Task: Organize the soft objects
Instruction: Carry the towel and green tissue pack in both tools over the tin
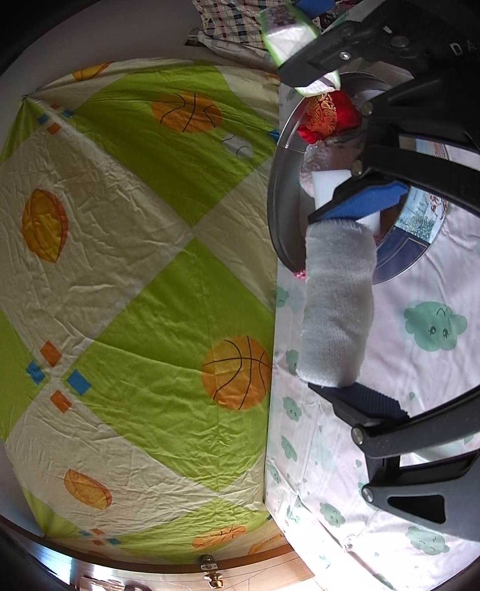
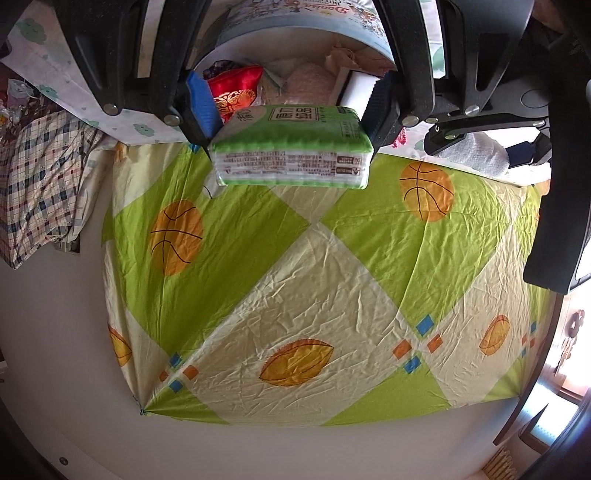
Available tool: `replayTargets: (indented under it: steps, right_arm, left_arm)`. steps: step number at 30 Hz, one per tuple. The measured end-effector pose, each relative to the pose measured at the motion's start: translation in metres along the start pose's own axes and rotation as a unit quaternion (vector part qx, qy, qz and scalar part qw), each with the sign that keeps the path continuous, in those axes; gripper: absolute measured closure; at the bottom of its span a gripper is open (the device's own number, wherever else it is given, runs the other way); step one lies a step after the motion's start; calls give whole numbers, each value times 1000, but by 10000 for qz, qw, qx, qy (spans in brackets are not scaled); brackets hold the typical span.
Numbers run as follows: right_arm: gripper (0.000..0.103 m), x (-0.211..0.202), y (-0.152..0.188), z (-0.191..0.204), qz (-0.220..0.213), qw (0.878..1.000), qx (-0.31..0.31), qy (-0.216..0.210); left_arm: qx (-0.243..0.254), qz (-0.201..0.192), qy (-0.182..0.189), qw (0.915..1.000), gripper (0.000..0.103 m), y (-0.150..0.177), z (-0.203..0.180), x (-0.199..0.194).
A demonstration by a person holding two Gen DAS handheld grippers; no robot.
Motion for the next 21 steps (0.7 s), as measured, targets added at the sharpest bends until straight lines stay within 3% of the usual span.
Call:
replayTargets:
  steps: [21]
  right_arm:
    - [33, 16, 0, -67, 127, 9976, 270, 630]
  left_arm:
    - [184, -53, 526, 9984, 24, -11, -59, 9]
Point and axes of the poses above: each gripper's, at about its wrist camera, not at the fingertips, and x roughly the way its jaws point, z to its left, y to its underside, the point moved 2 cm from there along x, roughly the way its jaws point
